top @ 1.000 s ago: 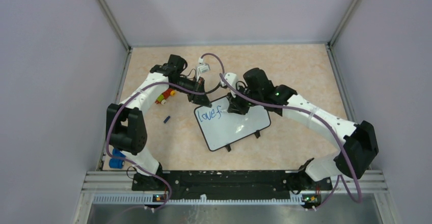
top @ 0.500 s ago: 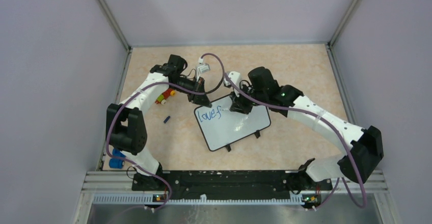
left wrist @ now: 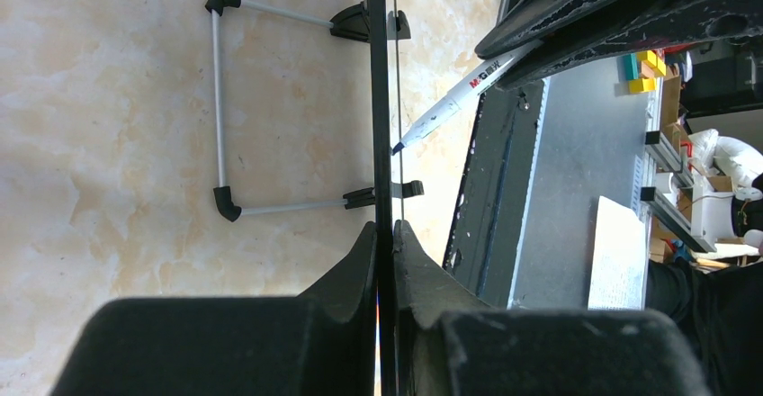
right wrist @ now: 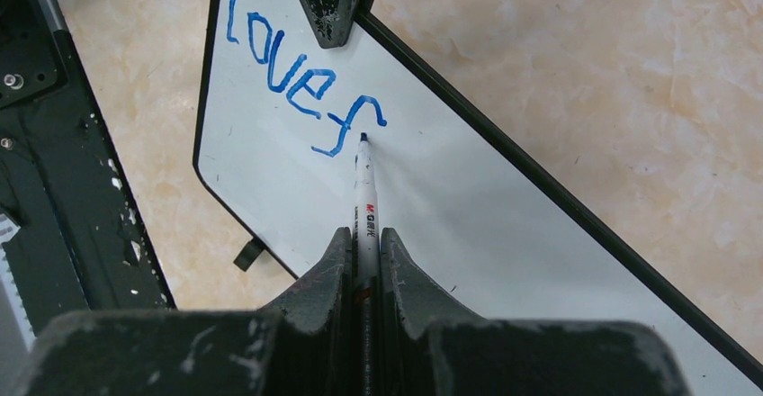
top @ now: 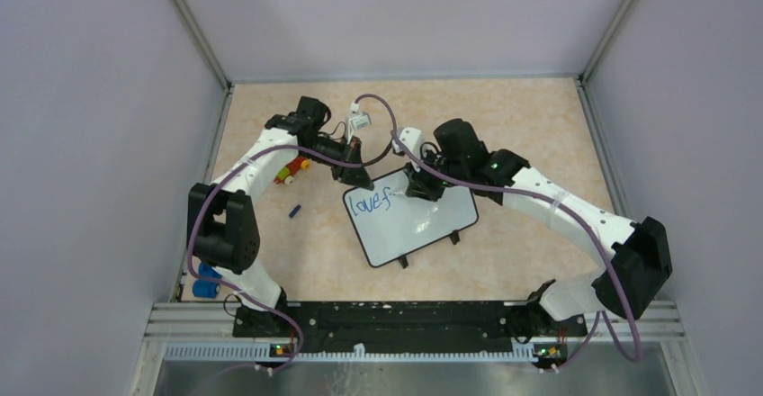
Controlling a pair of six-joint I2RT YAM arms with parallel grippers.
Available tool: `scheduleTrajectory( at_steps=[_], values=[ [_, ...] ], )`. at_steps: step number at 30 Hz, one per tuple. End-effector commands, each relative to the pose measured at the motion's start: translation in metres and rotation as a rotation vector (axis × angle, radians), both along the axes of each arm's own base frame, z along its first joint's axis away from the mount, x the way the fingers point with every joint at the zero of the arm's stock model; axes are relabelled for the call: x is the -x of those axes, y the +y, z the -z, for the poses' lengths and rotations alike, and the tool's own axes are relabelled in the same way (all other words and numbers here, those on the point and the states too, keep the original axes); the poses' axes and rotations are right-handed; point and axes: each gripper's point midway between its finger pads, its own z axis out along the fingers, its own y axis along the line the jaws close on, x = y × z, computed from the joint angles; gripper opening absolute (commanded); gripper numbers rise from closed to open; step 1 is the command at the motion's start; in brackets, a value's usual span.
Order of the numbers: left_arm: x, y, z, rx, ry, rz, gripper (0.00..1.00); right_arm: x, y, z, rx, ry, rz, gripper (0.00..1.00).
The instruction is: Write a sentence on the whiteboard
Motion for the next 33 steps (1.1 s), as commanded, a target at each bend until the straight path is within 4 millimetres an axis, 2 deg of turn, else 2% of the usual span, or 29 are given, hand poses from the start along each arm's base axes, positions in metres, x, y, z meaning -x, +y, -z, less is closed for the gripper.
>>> scheduleTrajectory(
  at_steps=[1,18,26,33],
  values=[
    [0.003,-0.008,-0.009,0.03,-0.033,0.04,0.0,-0.013,0.004,-0.011,-0.019,-0.047,0.011,0.0],
    [0.003,-0.008,-0.008,0.027,-0.025,0.039,0.0,-0.021,-0.016,-0.011,0.009,-0.069,0.065,0.0],
    [0.004,-0.008,-0.009,0.027,-0.03,0.038,0.0,-0.021,-0.016,-0.011,0.004,-0.065,0.062,0.0],
    [0.002,-0.008,-0.009,0.027,-0.029,0.038,0.0,-0.011,-0.009,-0.003,-0.001,-0.016,0.018,0.0]
  ],
)
